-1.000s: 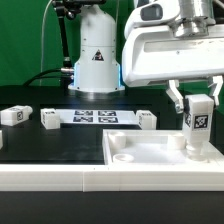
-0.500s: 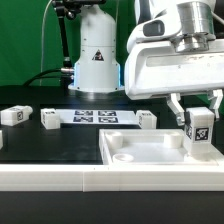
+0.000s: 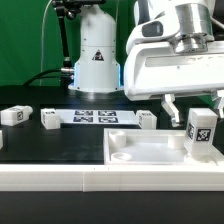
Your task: Assemble one leg
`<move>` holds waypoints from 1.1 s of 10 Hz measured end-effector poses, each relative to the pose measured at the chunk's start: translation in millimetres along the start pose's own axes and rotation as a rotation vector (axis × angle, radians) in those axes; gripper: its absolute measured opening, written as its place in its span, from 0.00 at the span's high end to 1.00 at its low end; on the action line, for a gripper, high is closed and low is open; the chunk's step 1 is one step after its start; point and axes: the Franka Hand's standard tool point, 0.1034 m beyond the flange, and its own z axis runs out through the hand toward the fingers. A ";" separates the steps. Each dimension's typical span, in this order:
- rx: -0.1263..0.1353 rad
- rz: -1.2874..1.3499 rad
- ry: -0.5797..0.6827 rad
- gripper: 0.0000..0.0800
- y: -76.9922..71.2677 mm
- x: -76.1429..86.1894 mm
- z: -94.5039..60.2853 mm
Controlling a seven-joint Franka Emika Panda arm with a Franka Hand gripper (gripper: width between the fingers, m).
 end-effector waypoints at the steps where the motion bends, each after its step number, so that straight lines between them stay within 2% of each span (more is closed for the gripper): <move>1: 0.000 0.000 0.000 0.36 0.0 0.0 0.0; 2: 0.000 0.000 0.000 0.22 0.0 0.0 0.0; 3: 0.000 0.000 0.000 0.20 0.0 0.0 0.0; 6: 0.001 0.000 0.000 0.19 -0.5 0.8 -0.8; 8: 0.007 -0.001 -0.015 0.19 -2.8 6.1 -7.5; 11: 0.012 0.003 -0.049 0.19 -4.5 0.1 -4.3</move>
Offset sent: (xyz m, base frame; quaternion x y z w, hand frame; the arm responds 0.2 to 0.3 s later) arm 0.0000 0.0000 0.0000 0.0000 0.0000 0.0000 1.0000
